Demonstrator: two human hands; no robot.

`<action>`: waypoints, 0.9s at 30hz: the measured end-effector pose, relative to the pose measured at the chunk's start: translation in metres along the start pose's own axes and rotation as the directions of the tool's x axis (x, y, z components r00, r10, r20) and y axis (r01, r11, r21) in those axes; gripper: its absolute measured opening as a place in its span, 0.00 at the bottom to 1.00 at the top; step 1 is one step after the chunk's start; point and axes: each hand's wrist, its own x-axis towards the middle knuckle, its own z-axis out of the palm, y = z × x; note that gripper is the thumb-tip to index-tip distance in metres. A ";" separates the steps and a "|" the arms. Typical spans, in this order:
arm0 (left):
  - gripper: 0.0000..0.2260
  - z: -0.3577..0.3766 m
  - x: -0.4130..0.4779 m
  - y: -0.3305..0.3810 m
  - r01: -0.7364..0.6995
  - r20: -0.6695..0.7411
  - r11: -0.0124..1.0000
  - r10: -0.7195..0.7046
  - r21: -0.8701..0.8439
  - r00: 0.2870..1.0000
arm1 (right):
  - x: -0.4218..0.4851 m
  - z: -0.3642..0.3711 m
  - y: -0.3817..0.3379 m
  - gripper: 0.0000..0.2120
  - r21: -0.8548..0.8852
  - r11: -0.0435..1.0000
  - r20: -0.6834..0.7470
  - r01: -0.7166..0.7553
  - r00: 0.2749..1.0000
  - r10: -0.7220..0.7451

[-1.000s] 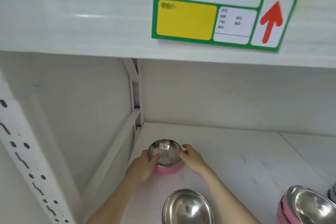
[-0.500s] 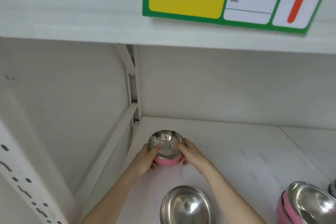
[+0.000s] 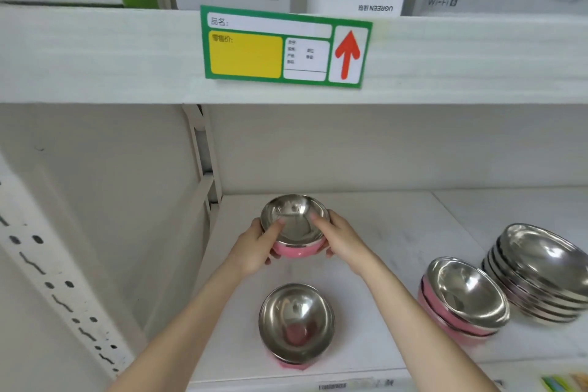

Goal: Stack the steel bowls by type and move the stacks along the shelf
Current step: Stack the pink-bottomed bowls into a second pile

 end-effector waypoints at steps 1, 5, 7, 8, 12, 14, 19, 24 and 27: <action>0.20 0.005 -0.004 0.007 -0.018 0.008 1.000 0.018 0.005 1.000 | -0.008 -0.007 -0.001 0.16 0.007 1.000 -0.022 0.007 1.000 -0.006; 0.20 0.032 -0.018 0.037 -0.077 0.033 0.996 0.076 0.035 0.997 | -0.037 -0.043 -0.002 0.11 0.014 0.999 -0.110 0.028 0.994 -0.027; 0.20 0.051 -0.023 0.054 -0.103 0.058 0.994 0.101 0.026 0.993 | -0.050 -0.065 -0.001 0.12 0.013 0.999 -0.142 0.032 0.989 -0.030; 0.20 0.061 -0.026 0.062 -0.116 0.070 0.993 0.114 0.015 0.991 | -0.057 -0.077 -0.001 0.13 0.009 0.999 -0.159 0.032 0.987 -0.030; 0.22 0.106 -0.034 0.090 -0.150 0.109 0.988 0.154 -0.039 0.982 | -0.080 -0.128 0.003 0.14 -0.018 1.000 -0.222 0.020 0.975 -0.024; 0.25 0.129 -0.038 0.100 -0.148 0.118 0.988 0.153 -0.053 0.981 | -0.092 -0.152 0.006 0.14 -0.009 1.000 -0.233 0.005 0.972 -0.006; 0.27 0.180 -0.043 0.115 -0.154 0.146 0.987 0.160 -0.053 0.976 | -0.116 -0.198 0.022 0.14 -0.013 1.000 -0.268 -0.012 0.964 0.008; 0.31 0.213 -0.044 0.113 -0.151 0.198 0.989 0.150 -0.013 0.969 | -0.133 -0.219 0.048 0.15 -0.017 0.997 -0.290 -0.074 0.955 0.066; 0.32 0.224 -0.043 0.108 -0.158 0.250 0.987 0.148 0.017 0.957 | -0.140 -0.222 0.065 0.16 -0.022 0.993 -0.287 -0.119 0.952 0.107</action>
